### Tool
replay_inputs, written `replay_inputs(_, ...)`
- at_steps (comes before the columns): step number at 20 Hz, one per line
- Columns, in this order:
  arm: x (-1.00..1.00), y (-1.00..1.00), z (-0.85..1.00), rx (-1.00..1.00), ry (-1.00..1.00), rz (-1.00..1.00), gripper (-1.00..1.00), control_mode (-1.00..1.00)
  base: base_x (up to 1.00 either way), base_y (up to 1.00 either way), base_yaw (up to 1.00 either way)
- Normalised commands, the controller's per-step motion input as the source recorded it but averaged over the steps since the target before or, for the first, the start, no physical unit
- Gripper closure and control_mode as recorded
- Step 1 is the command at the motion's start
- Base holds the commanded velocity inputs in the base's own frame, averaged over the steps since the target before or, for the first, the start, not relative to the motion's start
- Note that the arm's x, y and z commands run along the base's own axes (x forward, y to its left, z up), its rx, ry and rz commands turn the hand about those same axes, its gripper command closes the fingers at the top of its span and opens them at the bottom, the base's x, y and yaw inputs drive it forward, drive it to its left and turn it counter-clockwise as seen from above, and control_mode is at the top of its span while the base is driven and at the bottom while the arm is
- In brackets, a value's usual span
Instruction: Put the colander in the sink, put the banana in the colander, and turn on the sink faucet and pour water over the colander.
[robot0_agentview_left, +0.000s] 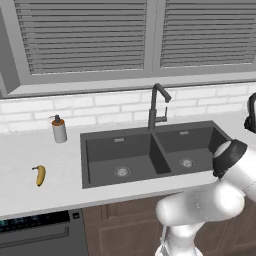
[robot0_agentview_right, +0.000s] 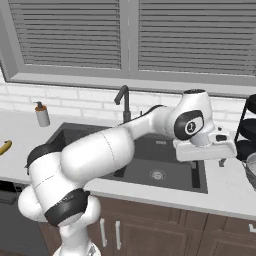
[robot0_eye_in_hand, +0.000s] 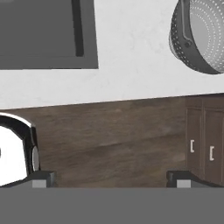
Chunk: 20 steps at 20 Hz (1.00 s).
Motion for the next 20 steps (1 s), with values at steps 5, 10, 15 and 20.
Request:
replay_inputs(5, 0.33, -0.48, -0.09, 0.04, 0.00, 0.00, -1.00, -1.00, 0.00, 0.00, 0.00)
replay_inputs(10, 0.25, -0.47, -0.13, 0.01, 0.00, 0.01, -1.00, -1.00, 0.00, 0.00, 0.00)
replay_inputs(15, 0.09, -0.36, -0.36, 0.00, -0.11, 0.03, -1.00, -1.00, 0.00, 0.00, 0.00)
replay_inputs(20, 0.23, -0.30, -0.16, 0.00, -0.13, 0.05, -1.00, -1.00, 0.00, 0.00, 0.00)
